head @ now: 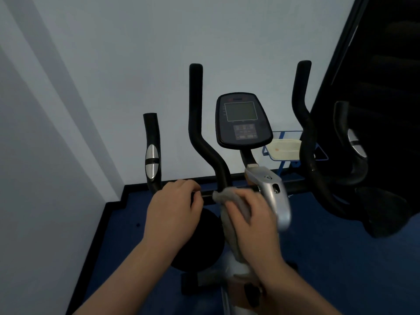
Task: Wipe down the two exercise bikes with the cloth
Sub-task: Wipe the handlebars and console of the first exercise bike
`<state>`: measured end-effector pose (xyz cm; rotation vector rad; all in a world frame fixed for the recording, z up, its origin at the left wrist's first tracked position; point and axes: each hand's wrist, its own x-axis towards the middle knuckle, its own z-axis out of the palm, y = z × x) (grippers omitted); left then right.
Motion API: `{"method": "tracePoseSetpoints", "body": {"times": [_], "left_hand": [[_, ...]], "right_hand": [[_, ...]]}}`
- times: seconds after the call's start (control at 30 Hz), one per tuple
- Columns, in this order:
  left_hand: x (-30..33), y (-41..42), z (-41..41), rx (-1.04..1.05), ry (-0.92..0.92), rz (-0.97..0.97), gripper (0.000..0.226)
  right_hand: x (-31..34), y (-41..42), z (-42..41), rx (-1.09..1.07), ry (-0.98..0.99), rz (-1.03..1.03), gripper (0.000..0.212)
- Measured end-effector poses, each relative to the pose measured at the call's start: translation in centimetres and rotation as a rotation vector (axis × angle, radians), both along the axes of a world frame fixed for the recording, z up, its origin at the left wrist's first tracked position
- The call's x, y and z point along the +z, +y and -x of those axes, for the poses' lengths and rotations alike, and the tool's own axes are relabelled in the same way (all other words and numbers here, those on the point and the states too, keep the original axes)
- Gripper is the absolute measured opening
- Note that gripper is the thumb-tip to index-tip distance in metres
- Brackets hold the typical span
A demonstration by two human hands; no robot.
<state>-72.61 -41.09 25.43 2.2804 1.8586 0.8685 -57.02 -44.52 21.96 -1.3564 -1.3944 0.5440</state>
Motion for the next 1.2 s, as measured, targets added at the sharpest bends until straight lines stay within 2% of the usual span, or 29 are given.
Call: {"method": "tracePoseSetpoints", "body": {"times": [0.07, 0.2, 0.43, 0.53, 0.63, 0.8, 0.9, 1.07, 1.2], "left_hand": [[0.1, 0.1, 0.0, -0.001, 0.011, -0.003, 0.021], [0.0, 0.0, -0.1, 0.0, -0.018, 0.019, 0.022], [0.0, -0.2, 0.1, -0.008, -0.06, -0.017, 0.018], [0.0, 0.2, 0.2, -0.018, -0.053, 0.001, 0.02], [0.0, 0.3, 0.0, -0.019, -0.035, -0.007, 0.021], [-0.1, -0.1, 0.0, -0.013, -0.047, 0.011, 0.021], [0.0, 0.0, 0.0, -0.019, -0.046, 0.002, 0.021], [0.1, 0.2, 0.0, -0.019, -0.051, 0.008, 0.021], [0.1, -0.1, -0.1, -0.016, -0.048, 0.009, 0.021]], "right_hand": [[1.7, 2.7, -0.3, -0.026, -0.03, 0.009, 0.012], [3.1, 6.0, 0.3, -0.077, -0.072, 0.059, 0.017], [-1.3, -0.4, 0.1, -0.082, -0.059, -0.02, 0.018], [0.4, 2.5, -0.4, -0.079, -0.166, 0.018, 0.011], [2.9, 6.2, -0.7, -0.131, -0.247, 0.054, 0.014], [1.1, 2.2, 0.1, -0.104, -0.044, 0.102, 0.008], [-0.8, -0.9, 0.4, -0.105, -0.082, 0.026, 0.01], [2.2, 4.0, 0.6, -0.11, -0.205, 0.044, 0.012], [2.7, 4.7, 0.8, -0.113, -0.171, 0.047, 0.013]]}}
